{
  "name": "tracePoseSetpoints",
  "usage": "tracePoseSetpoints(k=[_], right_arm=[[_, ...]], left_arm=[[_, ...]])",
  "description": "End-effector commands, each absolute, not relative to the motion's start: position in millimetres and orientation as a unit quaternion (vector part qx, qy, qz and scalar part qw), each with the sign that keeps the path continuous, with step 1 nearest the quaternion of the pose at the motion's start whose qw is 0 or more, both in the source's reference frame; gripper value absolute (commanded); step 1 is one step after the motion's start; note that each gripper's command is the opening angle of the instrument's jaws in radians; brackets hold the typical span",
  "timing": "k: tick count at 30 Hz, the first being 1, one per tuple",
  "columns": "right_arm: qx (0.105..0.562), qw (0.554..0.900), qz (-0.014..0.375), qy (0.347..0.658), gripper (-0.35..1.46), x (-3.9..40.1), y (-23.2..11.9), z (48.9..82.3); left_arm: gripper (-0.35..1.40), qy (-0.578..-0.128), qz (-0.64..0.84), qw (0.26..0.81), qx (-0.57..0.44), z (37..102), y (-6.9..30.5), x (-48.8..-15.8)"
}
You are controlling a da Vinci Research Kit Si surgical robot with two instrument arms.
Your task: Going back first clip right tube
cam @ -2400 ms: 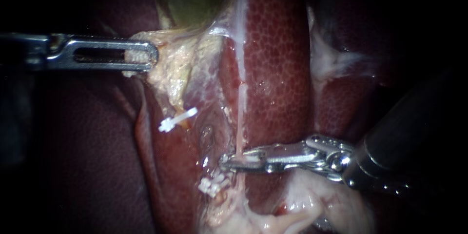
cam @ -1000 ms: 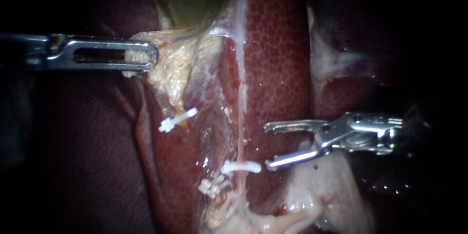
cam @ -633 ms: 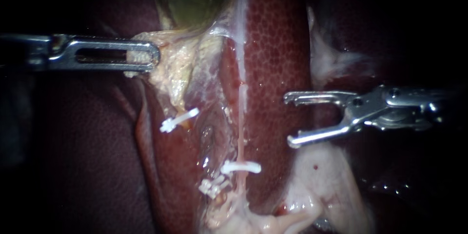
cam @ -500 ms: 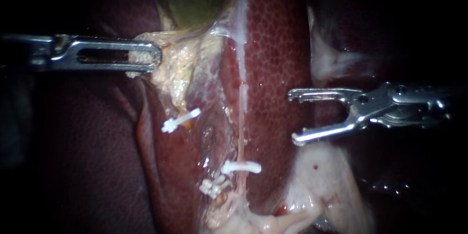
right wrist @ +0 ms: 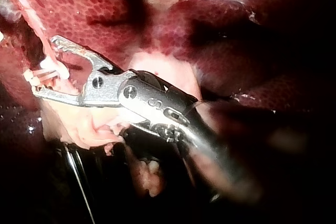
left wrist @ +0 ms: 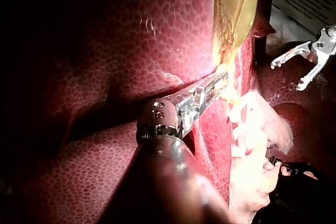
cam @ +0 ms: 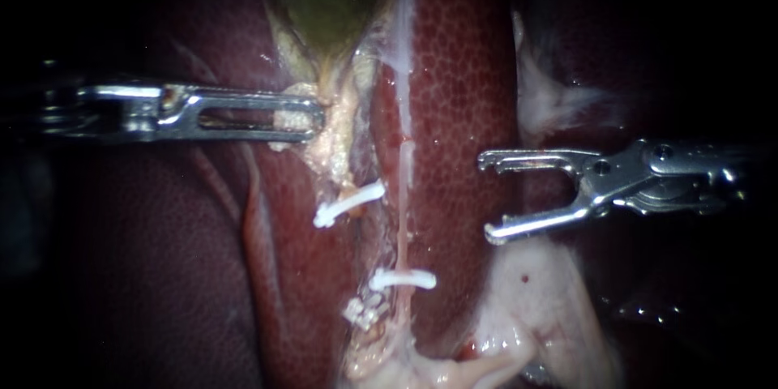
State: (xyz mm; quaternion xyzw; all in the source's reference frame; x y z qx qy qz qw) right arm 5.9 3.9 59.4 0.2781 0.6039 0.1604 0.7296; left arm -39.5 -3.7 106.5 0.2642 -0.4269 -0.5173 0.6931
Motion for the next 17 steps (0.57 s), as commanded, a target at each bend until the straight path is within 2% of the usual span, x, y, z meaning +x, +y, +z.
tracePoseSetpoints(k=[1, 17], right_arm=[[0.278, 0.729, 0.161, 0.604, 0.60, 6.0, 3.9, 59.3], [0.278, 0.729, 0.160, 0.604, 0.60, 6.0, 3.8, 59.1]], left_arm=[[-0.35, -0.426, -0.518, 0.692, 0.265, 106.6, -3.8, -39.8], [-0.35, -0.425, -0.516, 0.693, 0.268, 106.5, -3.9, -39.9]])
